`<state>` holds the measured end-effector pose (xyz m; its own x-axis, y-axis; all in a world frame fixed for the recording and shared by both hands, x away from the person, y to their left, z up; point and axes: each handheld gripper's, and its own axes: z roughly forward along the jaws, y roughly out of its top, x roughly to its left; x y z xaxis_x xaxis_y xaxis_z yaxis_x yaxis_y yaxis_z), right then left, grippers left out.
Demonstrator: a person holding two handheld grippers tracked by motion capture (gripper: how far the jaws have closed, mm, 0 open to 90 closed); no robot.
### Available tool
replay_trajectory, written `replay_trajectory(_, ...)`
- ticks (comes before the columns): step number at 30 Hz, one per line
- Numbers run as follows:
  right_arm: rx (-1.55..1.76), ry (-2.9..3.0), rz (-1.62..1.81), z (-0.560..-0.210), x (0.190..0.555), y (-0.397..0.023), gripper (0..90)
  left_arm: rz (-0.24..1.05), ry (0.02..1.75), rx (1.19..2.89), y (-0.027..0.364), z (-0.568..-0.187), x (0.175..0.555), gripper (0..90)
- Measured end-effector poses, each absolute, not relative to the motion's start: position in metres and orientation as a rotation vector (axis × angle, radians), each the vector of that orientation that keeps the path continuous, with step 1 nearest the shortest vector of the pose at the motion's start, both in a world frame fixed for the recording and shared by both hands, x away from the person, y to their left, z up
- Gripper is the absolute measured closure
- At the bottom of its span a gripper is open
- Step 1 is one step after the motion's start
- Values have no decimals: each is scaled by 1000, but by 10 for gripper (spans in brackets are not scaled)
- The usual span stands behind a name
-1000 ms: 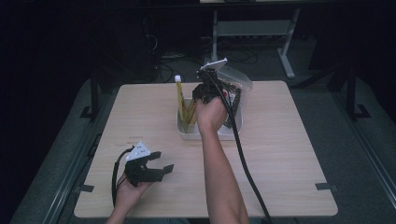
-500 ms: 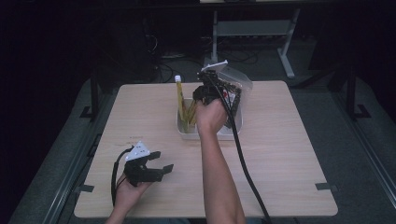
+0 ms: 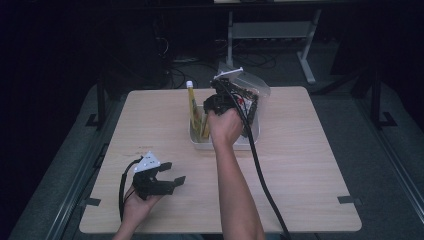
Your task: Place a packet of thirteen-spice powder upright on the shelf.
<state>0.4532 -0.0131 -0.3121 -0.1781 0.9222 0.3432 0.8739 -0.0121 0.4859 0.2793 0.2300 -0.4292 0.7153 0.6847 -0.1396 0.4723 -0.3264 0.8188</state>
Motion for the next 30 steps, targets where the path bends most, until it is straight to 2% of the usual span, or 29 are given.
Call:
replay_trajectory(9, 1950, 2201, 993, -314, 452, -15, 553, 287, 886, 1994, 229, -430, 279, 239)
replay_trajectory(30, 1916, 2254, 1161, -315, 436, -31, 505, 295, 885, 2004, 229, -430, 275, 234)
